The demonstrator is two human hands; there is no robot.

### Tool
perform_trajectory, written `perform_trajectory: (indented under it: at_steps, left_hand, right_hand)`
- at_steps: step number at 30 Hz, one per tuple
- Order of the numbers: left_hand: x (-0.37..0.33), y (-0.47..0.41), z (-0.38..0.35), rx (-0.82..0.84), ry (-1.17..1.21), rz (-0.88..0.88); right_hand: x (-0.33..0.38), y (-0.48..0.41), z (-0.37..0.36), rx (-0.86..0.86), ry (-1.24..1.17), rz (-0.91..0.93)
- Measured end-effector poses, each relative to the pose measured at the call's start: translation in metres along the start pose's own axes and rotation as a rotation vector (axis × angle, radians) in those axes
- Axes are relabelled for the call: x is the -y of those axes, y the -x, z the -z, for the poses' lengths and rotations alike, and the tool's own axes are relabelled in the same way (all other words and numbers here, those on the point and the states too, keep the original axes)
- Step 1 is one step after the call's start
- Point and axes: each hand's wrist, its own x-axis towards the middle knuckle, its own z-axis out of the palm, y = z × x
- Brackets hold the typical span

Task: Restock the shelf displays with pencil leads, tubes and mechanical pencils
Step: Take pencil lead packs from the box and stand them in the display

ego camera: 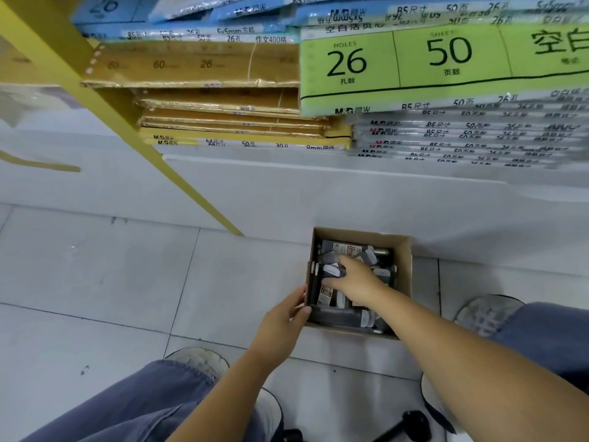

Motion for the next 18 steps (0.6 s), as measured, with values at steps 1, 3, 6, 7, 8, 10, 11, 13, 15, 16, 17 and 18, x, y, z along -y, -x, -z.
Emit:
perform_trajectory:
  at_steps: [1, 3, 6, 7, 8, 10, 11, 13, 15, 16, 17, 18]
  left_hand:
    - [0.000, 0.000, 0.000, 0.002, 0.008, -0.002]
    - [0.001, 0.000, 0.000, 0.003, 0.025, -0.011]
    - [0.002, -0.001, 0.000, 0.008, 0.061, -0.017]
    - [0.003, -0.002, 0.000, 0.014, 0.064, -0.018]
    - [0.003, -0.002, 0.001, 0.023, 0.062, -0.019]
    - [0.000, -0.001, 0.001, 0.039, 0.034, -0.041]
    - [-0.002, 0.000, 0.001, 0.019, -0.013, -0.067]
    - [-0.013, 0.000, 0.000, -0.084, -0.186, -0.190]
    - [-0.034, 0.000, 0.000, -0.135, -0.264, -0.322]
    - [-0.048, 0.002, 0.001, -0.114, -0.240, -0.358]
    - [-0.063, 0.003, 0.004, -0.062, -0.171, -0.367]
    - [-0.077, 0.006, 0.008, 0.016, -0.069, -0.345]
  right_hand:
    - [-0.001, 0.001, 0.002, -0.002, -0.059, -0.015]
    - [-0.003, 0.003, 0.007, -0.011, -0.170, -0.048]
    - [-0.003, 0.009, 0.019, -0.037, -0.244, -0.053]
    - [-0.003, 0.011, 0.024, -0.047, -0.273, -0.037]
    - [-0.002, 0.014, 0.029, -0.052, -0.314, -0.022]
    - [-0.001, 0.023, 0.040, -0.051, -0.385, 0.007]
    - [0.001, 0.028, 0.045, -0.052, -0.411, 0.020]
    - [0.007, 0.040, 0.055, -0.059, -0.479, 0.034]
    - [0.018, 0.054, 0.065, -0.064, -0.548, 0.052]
    - [0.026, 0.061, 0.069, -0.058, -0.565, 0.068]
    - [0.035, 0.070, 0.074, -0.041, -0.579, 0.086]
    - [0.045, 0.079, 0.079, -0.013, -0.601, 0.103]
